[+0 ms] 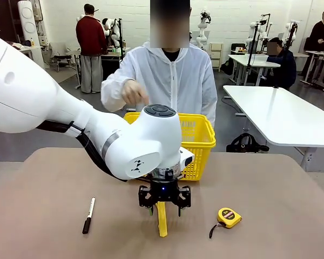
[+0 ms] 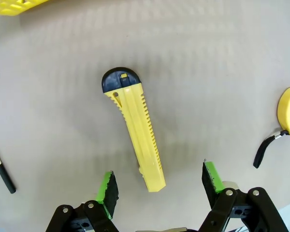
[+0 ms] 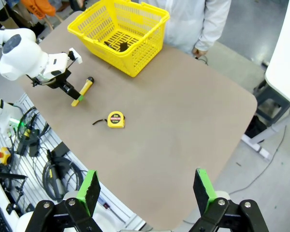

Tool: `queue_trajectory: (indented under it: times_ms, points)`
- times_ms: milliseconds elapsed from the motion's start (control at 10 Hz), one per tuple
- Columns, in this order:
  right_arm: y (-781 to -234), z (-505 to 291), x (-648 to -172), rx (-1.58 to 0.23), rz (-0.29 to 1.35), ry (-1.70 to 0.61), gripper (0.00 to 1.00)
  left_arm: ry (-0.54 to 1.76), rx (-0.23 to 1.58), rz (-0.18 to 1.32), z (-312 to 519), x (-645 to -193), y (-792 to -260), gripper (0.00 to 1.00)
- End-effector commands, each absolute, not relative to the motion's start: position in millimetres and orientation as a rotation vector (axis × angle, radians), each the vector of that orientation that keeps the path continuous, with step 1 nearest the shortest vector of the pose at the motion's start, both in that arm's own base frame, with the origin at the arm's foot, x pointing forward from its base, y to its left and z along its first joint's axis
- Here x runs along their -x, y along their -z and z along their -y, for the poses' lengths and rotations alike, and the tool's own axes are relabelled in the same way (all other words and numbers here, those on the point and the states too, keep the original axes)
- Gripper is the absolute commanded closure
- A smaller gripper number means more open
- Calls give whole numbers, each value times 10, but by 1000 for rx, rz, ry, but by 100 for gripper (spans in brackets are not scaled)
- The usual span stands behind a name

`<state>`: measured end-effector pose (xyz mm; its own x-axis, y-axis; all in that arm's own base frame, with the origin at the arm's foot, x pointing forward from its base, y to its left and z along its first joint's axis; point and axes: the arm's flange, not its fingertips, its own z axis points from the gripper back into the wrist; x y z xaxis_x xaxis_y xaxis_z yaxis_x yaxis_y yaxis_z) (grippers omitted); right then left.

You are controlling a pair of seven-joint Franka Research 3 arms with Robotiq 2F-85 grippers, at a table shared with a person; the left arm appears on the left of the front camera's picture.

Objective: Place the items the person wants into the basket.
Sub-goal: Pick up the item the person points to and place it in the Market Basket.

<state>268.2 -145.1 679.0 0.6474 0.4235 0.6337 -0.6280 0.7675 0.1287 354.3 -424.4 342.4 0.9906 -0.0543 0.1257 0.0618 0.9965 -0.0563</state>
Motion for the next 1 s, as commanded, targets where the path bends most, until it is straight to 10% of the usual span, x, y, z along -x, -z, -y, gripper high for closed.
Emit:
queue_trajectory:
  times_ms: [0, 900]
  points:
    - [-6775, 1448, -2694, -372, 626, -626, 0, 37, 25, 161, 4387, -3612, -3355, 9]
    - [-6775, 1448, -2694, -372, 626, -626, 0, -10, 9, 120, 4356, -3593, -3159, 9]
